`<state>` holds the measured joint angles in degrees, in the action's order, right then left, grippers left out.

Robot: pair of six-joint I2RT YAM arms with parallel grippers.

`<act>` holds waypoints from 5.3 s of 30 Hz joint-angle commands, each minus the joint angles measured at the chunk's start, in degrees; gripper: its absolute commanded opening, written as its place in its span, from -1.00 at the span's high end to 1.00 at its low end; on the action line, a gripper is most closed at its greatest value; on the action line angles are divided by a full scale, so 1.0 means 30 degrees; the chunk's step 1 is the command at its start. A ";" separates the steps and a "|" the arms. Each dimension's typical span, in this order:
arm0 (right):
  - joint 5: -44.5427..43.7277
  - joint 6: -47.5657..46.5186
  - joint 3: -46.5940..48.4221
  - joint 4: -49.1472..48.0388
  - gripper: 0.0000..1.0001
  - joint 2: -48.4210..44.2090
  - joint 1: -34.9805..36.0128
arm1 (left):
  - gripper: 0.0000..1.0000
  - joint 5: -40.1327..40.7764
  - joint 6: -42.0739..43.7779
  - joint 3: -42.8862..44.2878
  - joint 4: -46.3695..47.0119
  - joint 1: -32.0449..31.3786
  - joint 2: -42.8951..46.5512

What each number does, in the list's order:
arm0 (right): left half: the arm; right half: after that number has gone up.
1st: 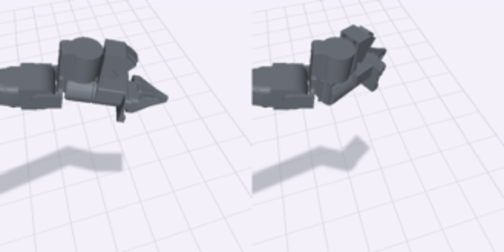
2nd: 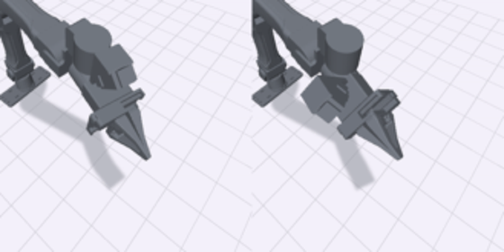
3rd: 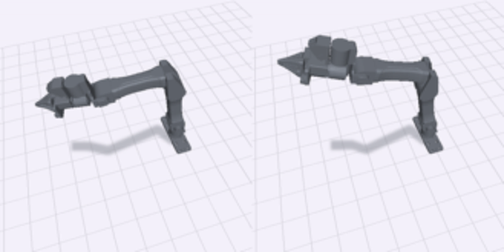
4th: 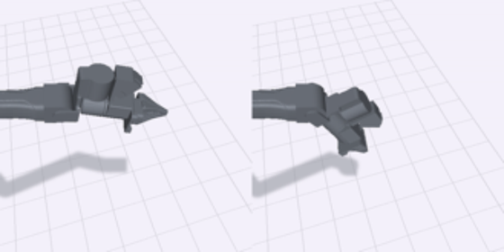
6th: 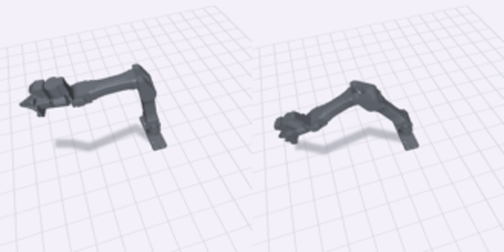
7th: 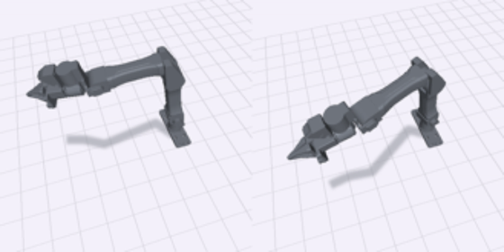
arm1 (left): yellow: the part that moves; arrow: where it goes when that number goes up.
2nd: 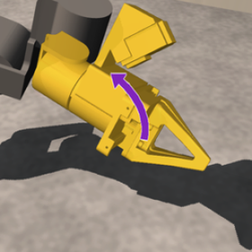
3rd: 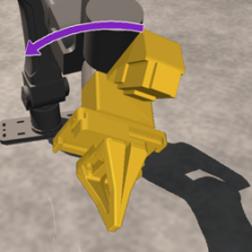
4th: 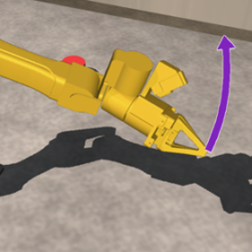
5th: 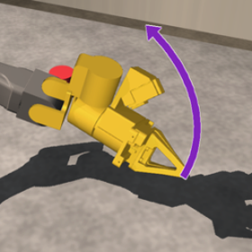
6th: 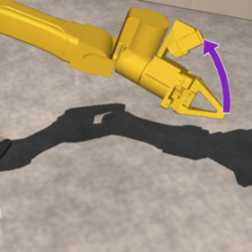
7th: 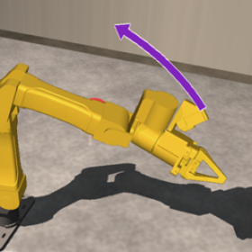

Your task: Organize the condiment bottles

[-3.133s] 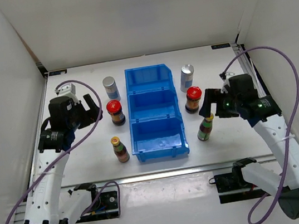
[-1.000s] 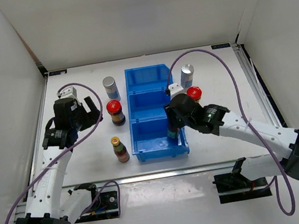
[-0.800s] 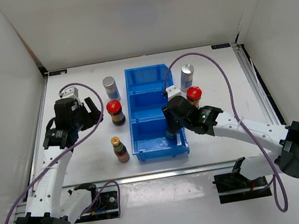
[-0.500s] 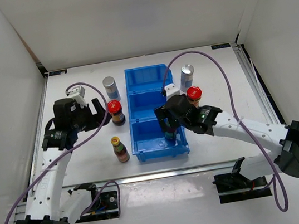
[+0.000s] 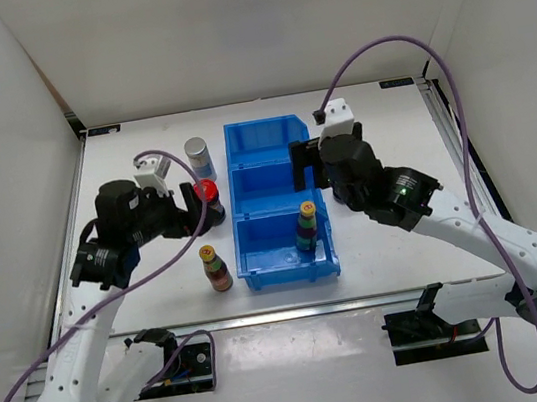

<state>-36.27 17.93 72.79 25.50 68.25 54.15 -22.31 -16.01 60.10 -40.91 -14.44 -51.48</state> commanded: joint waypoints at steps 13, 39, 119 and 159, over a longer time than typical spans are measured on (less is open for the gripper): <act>-0.0859 -0.0558 0.0784 0.1199 -1.00 -0.0220 0.0114 | -1.00 0.5914 -0.2747 -0.3245 -0.1187 -0.1545 0.2282; -0.0654 -0.0587 -0.0300 0.1550 -1.00 -0.0044 0.0114 | -1.00 0.8367 -0.5706 -0.2571 -0.3999 -0.6552 -0.0034; 0.4061 -0.1290 0.0225 0.3013 -1.00 0.5573 -0.8497 | -1.00 1.0218 -0.2778 0.4370 0.1215 -1.0246 -0.9821; 0.9717 -0.2081 0.7228 0.4802 1.00 0.6632 -0.7857 | -1.00 2.1878 0.1264 -0.3567 0.2444 -0.6789 0.0052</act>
<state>-9.17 12.78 90.80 42.50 88.99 28.53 41.58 -12.03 49.95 -34.68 -35.03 -51.35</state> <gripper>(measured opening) 0.724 0.998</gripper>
